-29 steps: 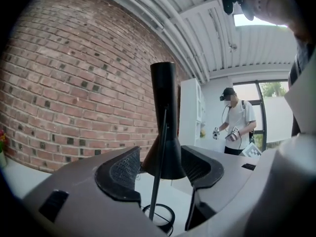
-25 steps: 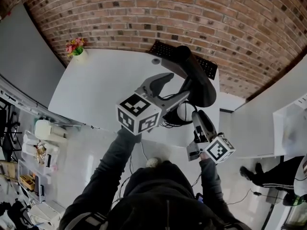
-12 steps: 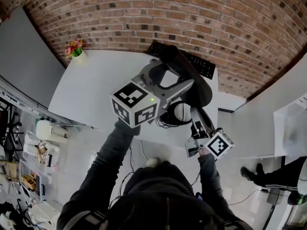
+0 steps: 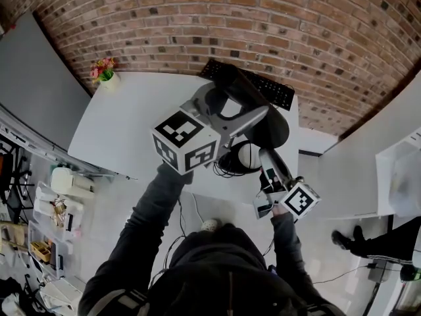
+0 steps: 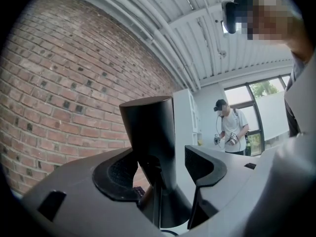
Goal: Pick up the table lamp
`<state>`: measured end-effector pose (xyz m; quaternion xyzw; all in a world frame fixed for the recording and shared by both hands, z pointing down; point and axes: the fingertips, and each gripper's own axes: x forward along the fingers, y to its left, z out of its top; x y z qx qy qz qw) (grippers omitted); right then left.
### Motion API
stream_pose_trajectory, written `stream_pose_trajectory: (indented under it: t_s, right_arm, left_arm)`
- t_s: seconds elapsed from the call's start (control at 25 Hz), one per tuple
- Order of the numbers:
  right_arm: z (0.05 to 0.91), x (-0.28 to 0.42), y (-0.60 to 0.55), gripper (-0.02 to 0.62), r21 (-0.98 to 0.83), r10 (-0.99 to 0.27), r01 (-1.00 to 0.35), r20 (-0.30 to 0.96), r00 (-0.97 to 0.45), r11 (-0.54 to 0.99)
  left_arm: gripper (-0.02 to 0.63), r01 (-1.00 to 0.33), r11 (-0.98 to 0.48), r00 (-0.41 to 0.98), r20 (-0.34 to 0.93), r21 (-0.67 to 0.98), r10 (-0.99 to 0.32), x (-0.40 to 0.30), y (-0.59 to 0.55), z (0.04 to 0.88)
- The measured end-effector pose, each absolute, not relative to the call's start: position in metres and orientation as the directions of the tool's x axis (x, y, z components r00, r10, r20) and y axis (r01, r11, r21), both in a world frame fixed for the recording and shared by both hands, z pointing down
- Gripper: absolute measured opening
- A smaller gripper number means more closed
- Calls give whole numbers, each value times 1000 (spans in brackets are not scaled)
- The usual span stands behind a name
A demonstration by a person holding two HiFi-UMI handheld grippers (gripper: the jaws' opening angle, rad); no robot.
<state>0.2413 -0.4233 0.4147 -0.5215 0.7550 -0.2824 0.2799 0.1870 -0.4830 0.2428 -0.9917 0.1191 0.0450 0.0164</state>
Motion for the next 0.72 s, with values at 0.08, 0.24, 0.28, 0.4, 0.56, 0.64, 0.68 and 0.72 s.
stream_pose_trajectory:
  t_s: [0.08,0.24,0.28,0.4,0.56,0.64,0.68,0.72]
  right_arm:
    - [413,241,-425,167,-724,-945,-620,-140,-297,302]
    - [416,244,-428,167,-735,-950,-613,-147,-275,291]
    - [420,247,-429,167,-746,-954,-606,-139,-264,276]
    - [418,255,-429,167,-772,-953,-568,-166,-252,285]
    - [414,257,-437,169,-772,-943,-550,-198,-266,318]
    - [413,257,-439,169,-786,-934,-516,-221,-281,341]
    - [411,256,-440,169,-790,-928,-500,-235,-288,355]
    - [410,255,-440,168,-792,-924,-489,-246,-292,366]
  left_arm:
    - [303,-249,-968,965,-95,-22,-246,187,-486,242]
    - [243,-261,-965,960,-106,3,-260,186,-491,242]
    - [241,-257,-966,961,-107,6,-257,185,-491,241]
    - [239,-250,-968,962,-108,9,-249,187,-489,241]
    - [235,-243,-970,963,-112,16,-243,187,-489,241]
    - [235,-242,-970,963,-114,22,-243,186,-490,241]
    - [233,-239,-971,964,-113,24,-240,186,-491,241]
    - [233,-235,-972,965,-111,24,-237,187,-491,241]
